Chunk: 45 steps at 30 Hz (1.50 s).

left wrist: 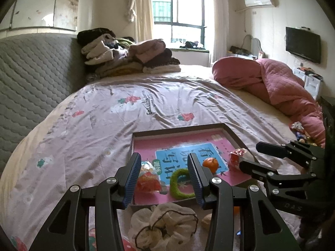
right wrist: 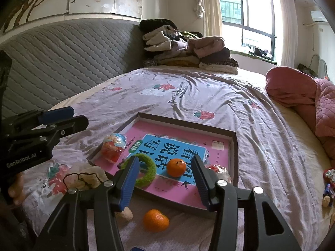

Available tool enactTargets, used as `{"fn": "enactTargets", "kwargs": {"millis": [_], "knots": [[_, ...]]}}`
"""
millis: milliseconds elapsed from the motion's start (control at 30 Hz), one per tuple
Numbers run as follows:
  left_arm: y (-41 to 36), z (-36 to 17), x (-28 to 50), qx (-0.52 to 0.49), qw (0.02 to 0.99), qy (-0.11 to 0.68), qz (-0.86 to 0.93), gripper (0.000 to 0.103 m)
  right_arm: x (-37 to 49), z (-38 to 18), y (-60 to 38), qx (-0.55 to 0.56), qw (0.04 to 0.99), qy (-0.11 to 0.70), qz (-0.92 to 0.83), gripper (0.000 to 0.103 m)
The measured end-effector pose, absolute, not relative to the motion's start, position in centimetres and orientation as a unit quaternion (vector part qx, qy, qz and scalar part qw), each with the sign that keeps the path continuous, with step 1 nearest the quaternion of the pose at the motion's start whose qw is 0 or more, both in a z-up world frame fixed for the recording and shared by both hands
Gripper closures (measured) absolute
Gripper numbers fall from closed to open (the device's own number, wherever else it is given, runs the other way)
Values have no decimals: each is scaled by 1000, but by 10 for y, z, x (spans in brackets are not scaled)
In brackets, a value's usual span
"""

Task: Organize objects
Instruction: 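Move the left tool toward the cream mesh drawstring bag while the right tool approaches the blue snack packet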

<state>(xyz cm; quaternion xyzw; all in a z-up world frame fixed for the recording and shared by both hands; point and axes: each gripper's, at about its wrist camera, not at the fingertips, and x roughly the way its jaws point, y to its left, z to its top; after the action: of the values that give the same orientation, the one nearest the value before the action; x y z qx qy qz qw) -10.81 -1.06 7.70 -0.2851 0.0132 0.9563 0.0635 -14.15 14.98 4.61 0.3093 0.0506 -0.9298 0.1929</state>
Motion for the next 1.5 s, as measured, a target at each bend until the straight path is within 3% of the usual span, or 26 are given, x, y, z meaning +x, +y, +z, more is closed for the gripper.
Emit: {"fn": "enactTargets", "kwargs": {"millis": [1500], "knots": [[-7, 35, -62, -333, 55, 22, 941, 55, -86, 27, 162, 314, 191, 40, -929, 45]]}}
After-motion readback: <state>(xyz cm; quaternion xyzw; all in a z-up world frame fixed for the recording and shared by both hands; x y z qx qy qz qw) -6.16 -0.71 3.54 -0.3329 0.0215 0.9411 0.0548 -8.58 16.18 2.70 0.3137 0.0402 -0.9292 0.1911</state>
